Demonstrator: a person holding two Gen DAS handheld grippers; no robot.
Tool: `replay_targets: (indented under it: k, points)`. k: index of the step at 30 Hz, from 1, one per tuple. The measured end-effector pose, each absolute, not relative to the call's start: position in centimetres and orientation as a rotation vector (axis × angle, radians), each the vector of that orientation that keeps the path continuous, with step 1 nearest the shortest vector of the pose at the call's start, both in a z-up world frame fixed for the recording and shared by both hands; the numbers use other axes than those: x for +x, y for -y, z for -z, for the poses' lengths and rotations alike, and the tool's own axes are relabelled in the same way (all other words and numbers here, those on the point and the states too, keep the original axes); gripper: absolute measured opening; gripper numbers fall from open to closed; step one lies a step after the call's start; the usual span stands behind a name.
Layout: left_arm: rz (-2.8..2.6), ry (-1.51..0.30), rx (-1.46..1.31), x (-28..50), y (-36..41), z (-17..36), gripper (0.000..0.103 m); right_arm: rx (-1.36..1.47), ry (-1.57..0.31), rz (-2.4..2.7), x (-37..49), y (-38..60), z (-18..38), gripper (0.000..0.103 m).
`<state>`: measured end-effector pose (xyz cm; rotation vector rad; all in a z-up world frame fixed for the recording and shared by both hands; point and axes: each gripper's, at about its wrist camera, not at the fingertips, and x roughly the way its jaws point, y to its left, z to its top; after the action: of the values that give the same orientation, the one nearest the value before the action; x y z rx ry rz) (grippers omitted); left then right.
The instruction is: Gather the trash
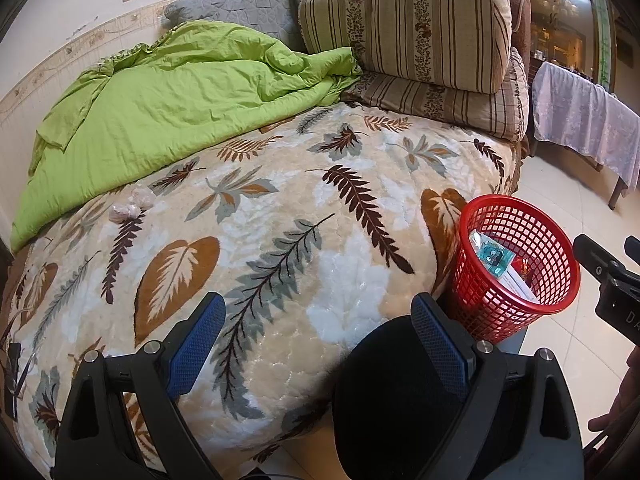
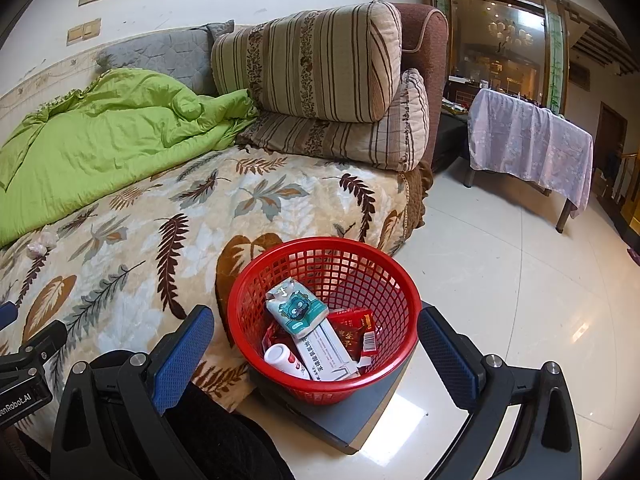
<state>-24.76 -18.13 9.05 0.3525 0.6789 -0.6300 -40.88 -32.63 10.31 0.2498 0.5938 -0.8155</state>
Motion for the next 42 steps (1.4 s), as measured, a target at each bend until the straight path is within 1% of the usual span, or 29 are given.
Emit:
replay_targets:
  k: [33,38,42]
  points:
    - [0.639,-0.673,0.349,-25.2,18.9,-9.2,0.093,0.198,-0.596,0.775,-40.0,32.2,-10.5,0.103]
    - [0.609,-0.706,0.307,-23.9,18.0,-9.2,0.093,0.188,-0.611,0.708,-37.6,32.0,-11.5,0.103]
    - [0.543,-0.723,0.249,-21.6,16.2,-9.5,0.093,0.184,-0.583,0.635,-34.2,31.4,-13.3,0.103]
